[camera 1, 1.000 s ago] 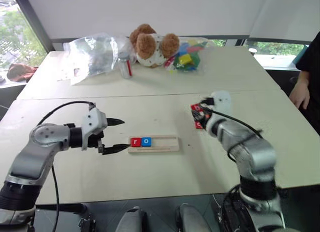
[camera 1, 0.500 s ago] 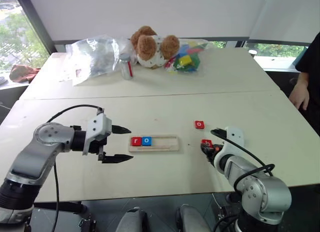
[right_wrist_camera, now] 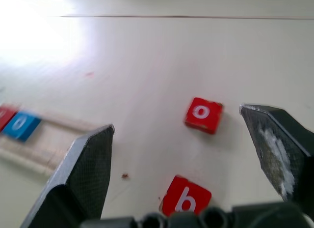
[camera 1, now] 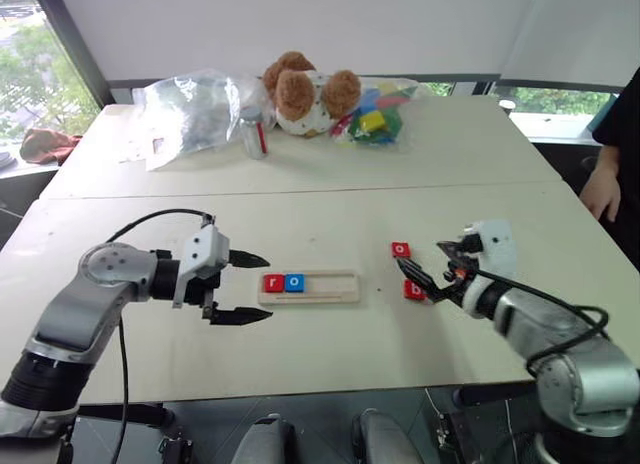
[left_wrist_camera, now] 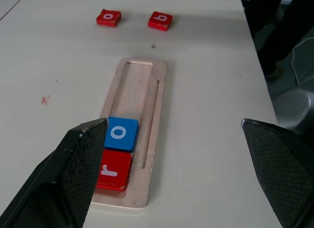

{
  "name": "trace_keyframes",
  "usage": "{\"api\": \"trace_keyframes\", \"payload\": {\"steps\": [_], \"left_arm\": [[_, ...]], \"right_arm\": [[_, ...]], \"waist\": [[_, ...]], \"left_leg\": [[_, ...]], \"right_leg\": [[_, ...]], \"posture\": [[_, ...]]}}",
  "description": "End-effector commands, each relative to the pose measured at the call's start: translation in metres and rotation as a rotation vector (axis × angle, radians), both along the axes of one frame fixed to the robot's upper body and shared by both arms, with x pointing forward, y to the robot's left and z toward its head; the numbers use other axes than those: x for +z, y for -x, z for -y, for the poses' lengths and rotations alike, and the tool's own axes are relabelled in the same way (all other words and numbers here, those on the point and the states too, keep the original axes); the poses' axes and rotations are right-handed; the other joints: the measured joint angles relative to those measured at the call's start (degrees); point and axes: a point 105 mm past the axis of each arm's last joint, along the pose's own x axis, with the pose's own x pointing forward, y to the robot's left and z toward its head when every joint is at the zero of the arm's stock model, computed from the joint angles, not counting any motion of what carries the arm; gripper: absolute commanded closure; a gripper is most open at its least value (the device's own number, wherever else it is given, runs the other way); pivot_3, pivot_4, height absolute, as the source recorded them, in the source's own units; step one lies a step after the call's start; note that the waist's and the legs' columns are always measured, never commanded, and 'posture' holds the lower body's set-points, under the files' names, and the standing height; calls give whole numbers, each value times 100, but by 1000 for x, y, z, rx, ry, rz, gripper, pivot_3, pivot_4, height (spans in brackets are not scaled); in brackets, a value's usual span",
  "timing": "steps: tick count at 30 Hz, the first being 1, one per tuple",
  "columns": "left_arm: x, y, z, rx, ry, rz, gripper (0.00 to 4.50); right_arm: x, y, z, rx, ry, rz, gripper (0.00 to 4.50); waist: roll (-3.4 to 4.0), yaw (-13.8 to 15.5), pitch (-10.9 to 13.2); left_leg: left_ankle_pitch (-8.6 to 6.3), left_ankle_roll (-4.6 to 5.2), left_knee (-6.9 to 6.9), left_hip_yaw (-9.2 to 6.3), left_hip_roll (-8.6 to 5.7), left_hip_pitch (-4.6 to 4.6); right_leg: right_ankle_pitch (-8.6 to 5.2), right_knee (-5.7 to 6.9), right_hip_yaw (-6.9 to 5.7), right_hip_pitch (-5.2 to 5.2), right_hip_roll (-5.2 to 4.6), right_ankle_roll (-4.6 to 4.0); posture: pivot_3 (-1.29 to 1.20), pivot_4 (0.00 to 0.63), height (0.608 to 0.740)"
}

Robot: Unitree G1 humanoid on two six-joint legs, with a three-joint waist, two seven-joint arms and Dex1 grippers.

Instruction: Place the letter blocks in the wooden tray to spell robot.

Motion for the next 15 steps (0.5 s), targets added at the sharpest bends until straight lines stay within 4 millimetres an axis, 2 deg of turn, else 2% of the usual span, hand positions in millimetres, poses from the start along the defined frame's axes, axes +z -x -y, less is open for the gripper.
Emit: {"api": "trace_keyframes", "payload": {"steps": [1, 5, 15], "left_arm": [[3, 9, 5, -38, 4, 24, 0], [2, 15, 4, -19, 6, 9, 0], [-1, 16, -3, 46, 1, 13, 0]], "right_arm": [[-15, 6, 12, 262, 65, 7, 65], [-32, 1, 35, 426, 169, -32, 65], [-45, -24, 41, 613, 276, -39, 65]], "waist": [[1, -16, 0], [0, -33, 6], [2, 22, 6]], "left_leg": [[0, 0, 0, 1, 1, 0], [0, 2, 8, 20, 0, 9], [0, 0, 9, 10, 7, 11]], "right_leg": [[0, 1, 3, 0, -1, 0], [1, 4, 14, 6, -10, 1], [1, 9, 15, 5, -13, -1]], "posture": [[0, 150, 740], [0, 150, 740], [0, 150, 740]]}}
